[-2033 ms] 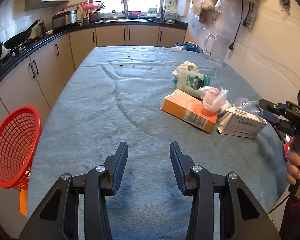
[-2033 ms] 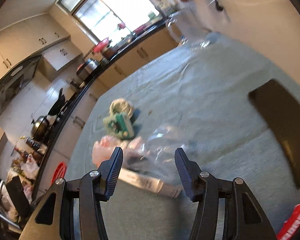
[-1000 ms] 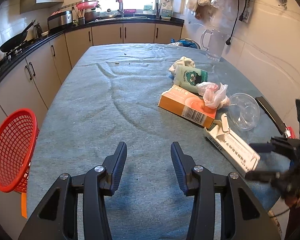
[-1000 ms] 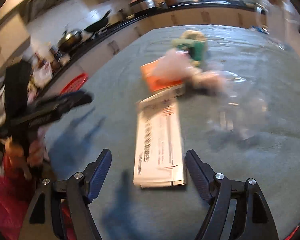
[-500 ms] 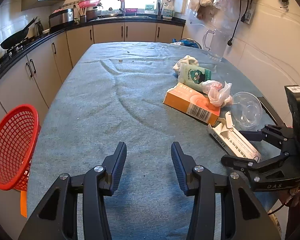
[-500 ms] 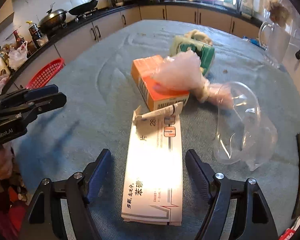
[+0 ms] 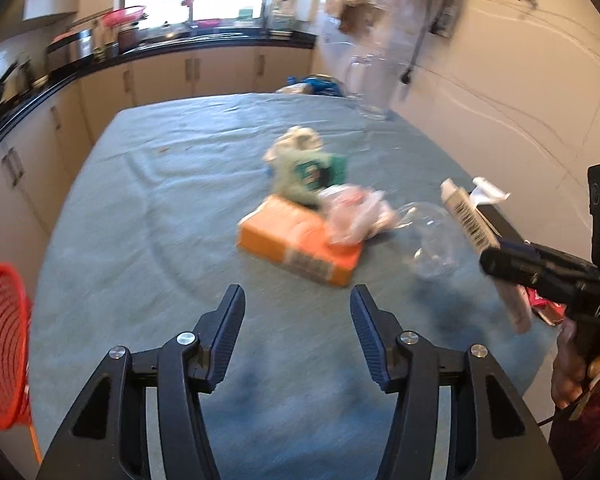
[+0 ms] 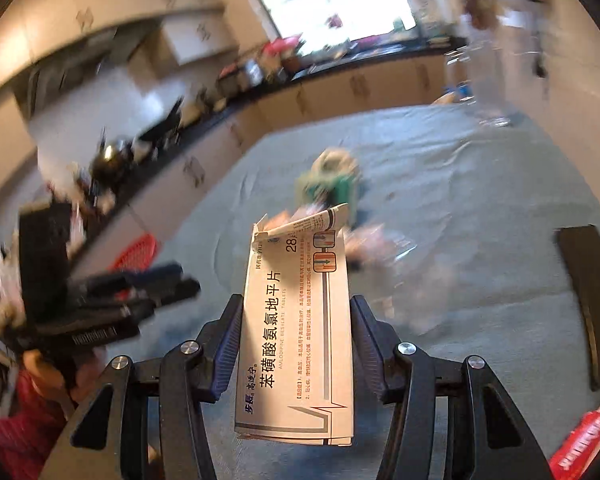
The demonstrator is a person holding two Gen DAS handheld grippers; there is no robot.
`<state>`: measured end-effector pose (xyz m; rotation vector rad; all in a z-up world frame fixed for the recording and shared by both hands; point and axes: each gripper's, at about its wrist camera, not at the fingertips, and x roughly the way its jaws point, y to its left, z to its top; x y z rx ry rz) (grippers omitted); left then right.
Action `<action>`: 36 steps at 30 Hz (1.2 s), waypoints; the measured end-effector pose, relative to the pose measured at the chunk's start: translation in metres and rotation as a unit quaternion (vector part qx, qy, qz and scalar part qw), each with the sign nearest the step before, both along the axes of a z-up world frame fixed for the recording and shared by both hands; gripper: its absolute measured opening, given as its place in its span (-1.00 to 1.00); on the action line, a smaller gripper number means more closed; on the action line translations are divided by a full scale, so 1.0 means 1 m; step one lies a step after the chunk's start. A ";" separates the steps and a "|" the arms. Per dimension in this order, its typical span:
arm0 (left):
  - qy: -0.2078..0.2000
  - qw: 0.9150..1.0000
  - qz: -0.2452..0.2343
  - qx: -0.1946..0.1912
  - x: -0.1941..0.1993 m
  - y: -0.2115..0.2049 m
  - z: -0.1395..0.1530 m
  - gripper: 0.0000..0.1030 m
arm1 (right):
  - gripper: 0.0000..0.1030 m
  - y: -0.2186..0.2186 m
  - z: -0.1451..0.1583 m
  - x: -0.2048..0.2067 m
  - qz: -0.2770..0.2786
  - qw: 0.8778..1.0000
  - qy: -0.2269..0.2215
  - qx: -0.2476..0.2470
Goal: Collect trash
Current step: 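Grasp the pink plastic bag with the left tool, then carry the pink bag with the left tool while the right tool carries the white box to the basket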
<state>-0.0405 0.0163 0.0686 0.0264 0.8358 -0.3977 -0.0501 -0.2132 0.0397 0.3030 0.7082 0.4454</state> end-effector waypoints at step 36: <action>-0.047 0.998 0.000 -0.031 0.007 -0.007 0.016 -0.70 | 0.11 0.006 0.003 -0.001 0.001 1.000 -0.007 0.028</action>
